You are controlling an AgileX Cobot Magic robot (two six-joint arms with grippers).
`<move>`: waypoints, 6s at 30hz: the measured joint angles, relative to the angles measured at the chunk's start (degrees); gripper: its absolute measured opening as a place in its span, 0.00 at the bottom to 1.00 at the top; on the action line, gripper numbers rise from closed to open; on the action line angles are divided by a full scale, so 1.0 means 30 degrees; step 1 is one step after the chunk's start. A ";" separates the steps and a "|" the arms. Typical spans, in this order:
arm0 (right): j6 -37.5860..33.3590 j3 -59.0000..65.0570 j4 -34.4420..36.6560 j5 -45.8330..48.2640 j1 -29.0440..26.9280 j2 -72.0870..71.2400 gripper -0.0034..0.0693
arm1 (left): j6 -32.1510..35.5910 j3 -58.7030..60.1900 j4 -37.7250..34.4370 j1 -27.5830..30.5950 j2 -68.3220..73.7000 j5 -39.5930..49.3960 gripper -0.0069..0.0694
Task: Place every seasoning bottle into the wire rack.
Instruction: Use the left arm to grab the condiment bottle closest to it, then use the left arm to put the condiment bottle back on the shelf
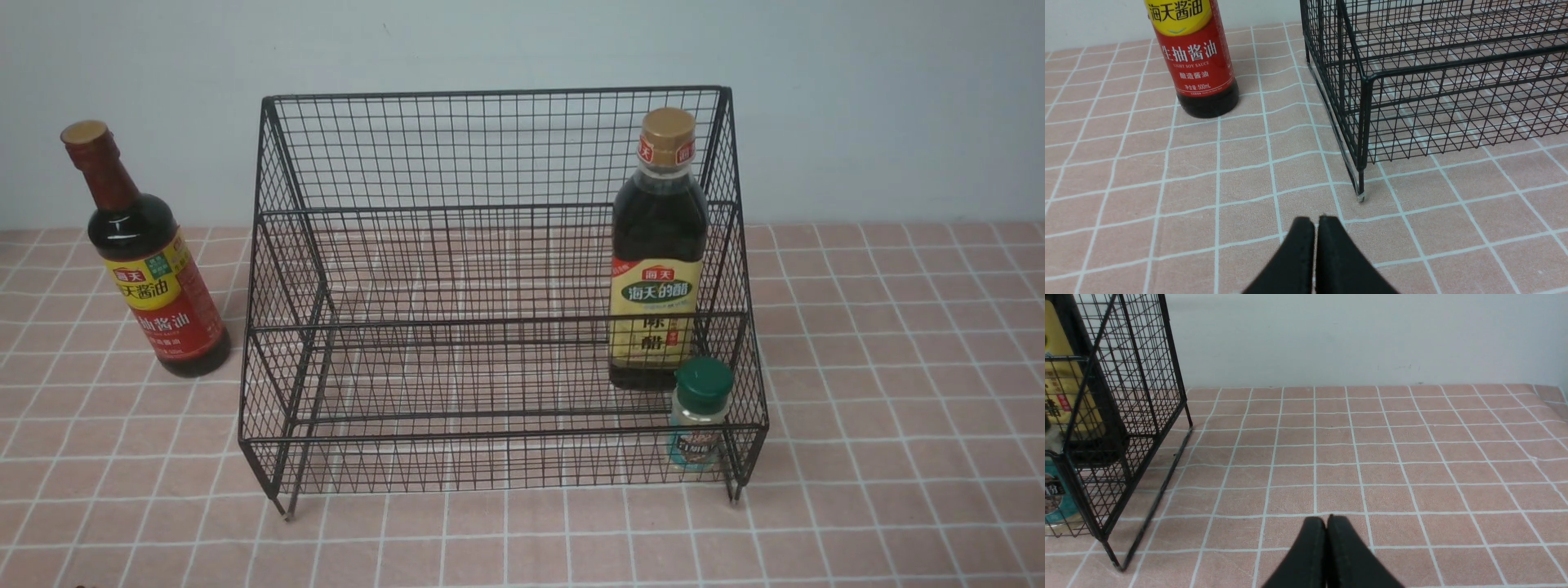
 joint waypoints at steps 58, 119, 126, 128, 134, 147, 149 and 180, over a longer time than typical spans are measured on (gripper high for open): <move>-0.0008 0.0000 0.0071 0.0004 0.0000 0.0000 0.03 | 0.7455 -0.9459 -1.2443 0.0000 1.5762 -1.7920 0.15; -0.0008 0.0000 0.0092 0.0020 -0.0014 0.0000 0.03 | 1.0296 -1.6846 -1.4784 0.0252 3.1169 -2.0482 0.73; -0.0008 0.0000 0.0076 0.0020 -0.0014 0.0000 0.03 | 1.0276 -1.6846 -1.4623 0.0250 3.1152 -2.0122 0.45; -0.0008 0.0000 0.0076 0.0020 -0.0014 0.0000 0.03 | 1.0276 -1.6846 -1.4441 0.0250 3.1111 -2.0059 0.46; -0.0008 0.0000 0.0089 0.0020 -0.0014 0.0000 0.03 | 1.0313 -1.6651 -1.3017 0.0250 3.0014 -1.8321 0.46; -0.0027 0.0000 0.0089 0.0020 -0.0014 0.0000 0.03 | 1.3850 -2.1919 -1.2994 0.0152 2.3538 -1.6733 0.46; 0.0015 0.0000 0.0089 0.0020 -0.0014 0.0000 0.03 | 1.3828 -2.2976 -1.3253 0.0152 2.3297 -1.6041 0.46; 0.0015 0.0000 0.0089 0.0020 -0.0014 0.0000 0.03 | 1.0491 -2.4878 -1.3331 -0.3176 2.8625 -1.0967 0.46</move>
